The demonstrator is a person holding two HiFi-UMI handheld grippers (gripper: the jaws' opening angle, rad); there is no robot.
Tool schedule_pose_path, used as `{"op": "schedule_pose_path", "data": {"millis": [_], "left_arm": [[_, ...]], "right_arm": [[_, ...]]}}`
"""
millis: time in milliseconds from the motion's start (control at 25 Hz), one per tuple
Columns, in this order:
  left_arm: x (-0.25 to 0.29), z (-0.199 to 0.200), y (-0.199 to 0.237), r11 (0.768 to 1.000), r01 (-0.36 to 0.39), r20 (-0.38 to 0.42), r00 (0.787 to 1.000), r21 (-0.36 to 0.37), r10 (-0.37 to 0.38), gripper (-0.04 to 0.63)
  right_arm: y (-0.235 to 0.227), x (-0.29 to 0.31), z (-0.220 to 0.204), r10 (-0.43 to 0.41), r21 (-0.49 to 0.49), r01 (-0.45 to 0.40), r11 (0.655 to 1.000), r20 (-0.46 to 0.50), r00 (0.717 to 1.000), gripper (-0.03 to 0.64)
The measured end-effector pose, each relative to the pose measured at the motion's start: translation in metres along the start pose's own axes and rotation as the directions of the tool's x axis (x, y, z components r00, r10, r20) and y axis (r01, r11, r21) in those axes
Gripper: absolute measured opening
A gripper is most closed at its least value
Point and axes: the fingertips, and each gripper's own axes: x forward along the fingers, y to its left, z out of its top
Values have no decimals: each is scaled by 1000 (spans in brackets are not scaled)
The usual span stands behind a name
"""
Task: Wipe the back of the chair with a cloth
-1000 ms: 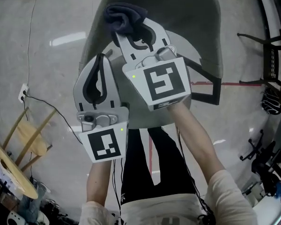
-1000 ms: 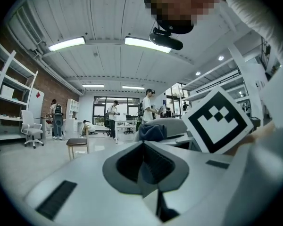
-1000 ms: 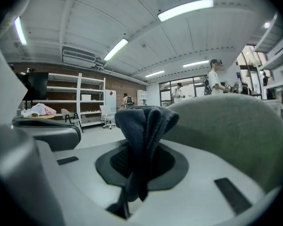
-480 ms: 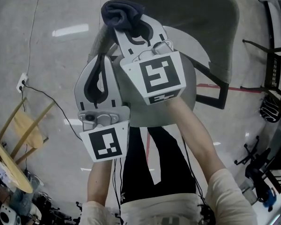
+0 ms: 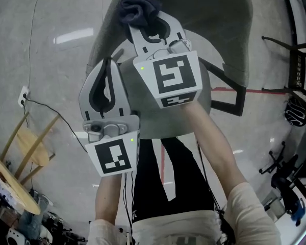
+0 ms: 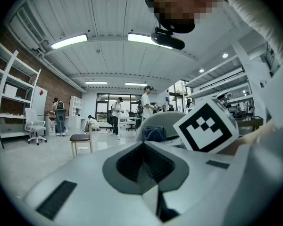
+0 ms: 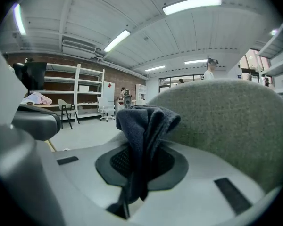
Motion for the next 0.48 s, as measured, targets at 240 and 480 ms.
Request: {"op": "schedule_pose_path", "data": {"millis": [240,480], "left_arm": [[11,-2,-18,999,37,-6,999,2,-37,16],[28,0,-46,996,84,-3,996,3,-84,17]], "right_arm": [[-52,-11,-9,-116,18,116,993,-33,993,58],[-93,-31,-17,-201,30,203,979,-52,978,58]]}}
